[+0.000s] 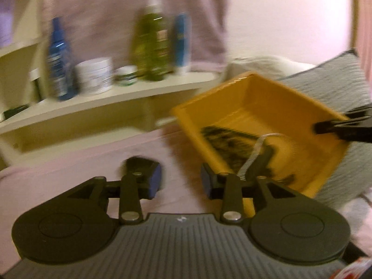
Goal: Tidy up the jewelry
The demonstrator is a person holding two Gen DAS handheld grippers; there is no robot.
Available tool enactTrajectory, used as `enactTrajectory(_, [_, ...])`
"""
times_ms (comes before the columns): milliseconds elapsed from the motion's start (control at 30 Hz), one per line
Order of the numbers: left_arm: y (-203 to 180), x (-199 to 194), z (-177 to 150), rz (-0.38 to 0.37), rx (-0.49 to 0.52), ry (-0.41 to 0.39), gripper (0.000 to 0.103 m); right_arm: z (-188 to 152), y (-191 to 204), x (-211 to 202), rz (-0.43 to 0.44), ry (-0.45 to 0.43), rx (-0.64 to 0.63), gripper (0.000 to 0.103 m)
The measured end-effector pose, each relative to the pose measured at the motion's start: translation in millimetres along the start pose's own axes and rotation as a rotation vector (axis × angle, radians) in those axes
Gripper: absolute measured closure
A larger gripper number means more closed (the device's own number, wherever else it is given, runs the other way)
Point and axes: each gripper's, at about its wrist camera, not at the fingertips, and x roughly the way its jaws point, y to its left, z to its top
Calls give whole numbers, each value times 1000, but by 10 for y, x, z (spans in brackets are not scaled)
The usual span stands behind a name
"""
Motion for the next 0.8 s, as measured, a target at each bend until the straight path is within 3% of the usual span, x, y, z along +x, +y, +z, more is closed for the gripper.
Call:
enactTrajectory(100, [149,46,-44,41,-14,12,59,-3,-1,11,-2,3,0,99])
enactTrajectory(167, [200,97,-61,63,-7,14,46,-4,-3,22,-3,6,-1,99])
enactTrajectory(267, [226,212,-78,74,6,19,38,-2,-9,33,-3,9,-2,99])
enactTrajectory(700, [281,688,-119,65,74,74,39,-16,-42,106,-3,24,1,100])
enactTrajectory(800, [303,752,-129,61,74,97,48,-23,-52,117,-3,27,3,100])
